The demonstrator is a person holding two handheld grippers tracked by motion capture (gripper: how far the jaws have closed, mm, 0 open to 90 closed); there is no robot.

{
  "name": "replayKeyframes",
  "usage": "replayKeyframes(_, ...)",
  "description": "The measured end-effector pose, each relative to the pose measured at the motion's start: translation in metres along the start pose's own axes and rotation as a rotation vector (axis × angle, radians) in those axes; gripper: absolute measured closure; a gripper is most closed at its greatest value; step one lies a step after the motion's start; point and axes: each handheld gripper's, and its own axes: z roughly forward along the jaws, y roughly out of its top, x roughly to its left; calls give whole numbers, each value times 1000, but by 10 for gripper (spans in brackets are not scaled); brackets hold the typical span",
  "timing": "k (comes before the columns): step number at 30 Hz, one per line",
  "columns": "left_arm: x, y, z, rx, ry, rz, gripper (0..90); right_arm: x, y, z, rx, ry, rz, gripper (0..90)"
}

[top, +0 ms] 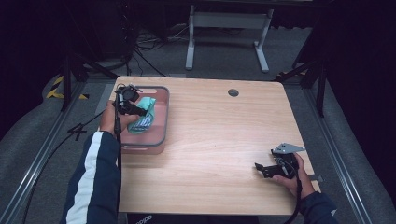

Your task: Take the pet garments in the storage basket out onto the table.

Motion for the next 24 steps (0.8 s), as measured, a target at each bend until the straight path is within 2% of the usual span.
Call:
replayKeyframes(13, -14, 5, -31, -74, -1, 42, 666, 0, 0, 0, 0, 0, 0, 62)
replayKeyframes(24, -36, 20, -49, -124, -19, 95, 666, 0, 0, 0, 1, -1, 1, 62)
